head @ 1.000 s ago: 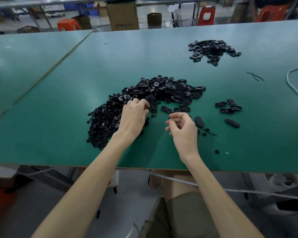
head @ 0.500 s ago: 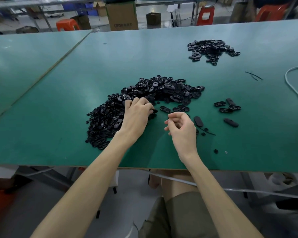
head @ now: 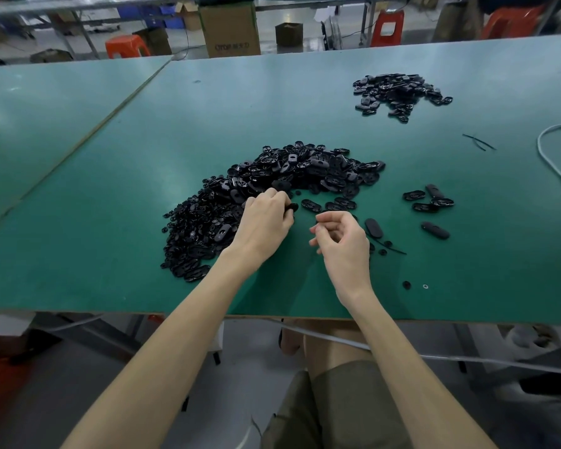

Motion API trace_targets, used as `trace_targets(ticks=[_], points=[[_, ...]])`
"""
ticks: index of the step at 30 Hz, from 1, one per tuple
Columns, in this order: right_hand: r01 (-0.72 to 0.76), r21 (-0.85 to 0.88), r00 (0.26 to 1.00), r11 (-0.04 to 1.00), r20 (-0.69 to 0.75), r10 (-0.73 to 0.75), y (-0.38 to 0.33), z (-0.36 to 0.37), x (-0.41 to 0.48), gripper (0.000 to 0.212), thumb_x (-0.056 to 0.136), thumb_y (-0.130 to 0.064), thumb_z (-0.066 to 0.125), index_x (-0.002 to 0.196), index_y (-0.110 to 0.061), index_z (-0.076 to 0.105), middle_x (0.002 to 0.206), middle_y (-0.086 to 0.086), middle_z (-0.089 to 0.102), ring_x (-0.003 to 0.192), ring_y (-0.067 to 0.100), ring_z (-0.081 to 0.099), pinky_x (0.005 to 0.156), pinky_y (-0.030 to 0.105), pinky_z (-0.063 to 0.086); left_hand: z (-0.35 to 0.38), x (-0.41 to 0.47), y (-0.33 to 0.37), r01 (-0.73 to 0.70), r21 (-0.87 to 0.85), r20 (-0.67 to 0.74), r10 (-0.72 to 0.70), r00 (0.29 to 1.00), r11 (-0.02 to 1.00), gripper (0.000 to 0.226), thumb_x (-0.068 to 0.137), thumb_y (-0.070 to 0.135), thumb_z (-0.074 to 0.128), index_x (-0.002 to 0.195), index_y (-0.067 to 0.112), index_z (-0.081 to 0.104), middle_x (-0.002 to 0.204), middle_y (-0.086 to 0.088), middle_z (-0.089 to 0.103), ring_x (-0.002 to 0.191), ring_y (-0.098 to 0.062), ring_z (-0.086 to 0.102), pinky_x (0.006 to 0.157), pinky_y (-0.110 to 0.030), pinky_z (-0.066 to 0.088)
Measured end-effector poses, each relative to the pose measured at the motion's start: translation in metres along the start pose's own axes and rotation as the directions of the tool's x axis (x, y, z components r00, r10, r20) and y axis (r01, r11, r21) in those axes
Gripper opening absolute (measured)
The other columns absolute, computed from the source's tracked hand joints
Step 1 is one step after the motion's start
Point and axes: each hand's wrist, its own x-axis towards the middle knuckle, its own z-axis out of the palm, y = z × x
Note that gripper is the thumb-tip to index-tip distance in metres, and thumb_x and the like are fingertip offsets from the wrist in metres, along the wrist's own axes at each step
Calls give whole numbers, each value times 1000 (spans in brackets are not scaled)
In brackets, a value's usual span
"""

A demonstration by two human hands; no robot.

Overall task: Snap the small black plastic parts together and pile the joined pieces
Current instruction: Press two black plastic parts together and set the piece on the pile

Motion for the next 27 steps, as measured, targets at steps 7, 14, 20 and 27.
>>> trace_targets(ticks=[7, 14, 20, 27], points=[[-6, 10, 1000, 1000, 5, 6, 0, 0, -1, 16, 99, -2, 60, 105, -16, 65, 90, -1, 73, 72, 8, 71, 64, 21, 53, 10, 4, 0, -35, 142, 10, 34, 999, 989, 24, 105, 27, 57, 123, 12, 63, 122, -7, 59, 118, -27, 54, 104, -38, 34], [-2, 9, 1000, 1000, 5, 1, 0, 0, -1, 16, 99, -3, 60, 104, -17, 65, 89, -2, 73, 72, 8, 71, 66, 20, 54, 17, 2, 2, -10, 295, -53, 27, 998, 955, 12, 102, 7, 53, 112, 10, 58, 117, -8, 52, 111, -29, 47, 96, -39, 29], [0, 13, 1000, 1000, 0, 0, -1, 1, 0, 17, 99, -4, 60, 104, -19, 65, 91, 0, 73, 72, 7, 71, 66, 25, 55, 10, 3, 8, 52, -30, -55, -54, 997, 998, 20, 100, 0, 53, 118, 7, 59, 117, -7, 54, 111, -25, 47, 94, -36, 26], [1, 109, 998, 994, -65, 6, -2, 0, 1, 3, 101, -19, 67, 103, -19, 69, 95, -1, 75, 83, 11, 72, 76, 29, 58, 11, -4, 34, 244, -698, 166, -178, 970, 674, 15, 105, 5, 52, 94, 8, 60, 79, 2, 60, 73, -13, 54, 71, -26, 46]])
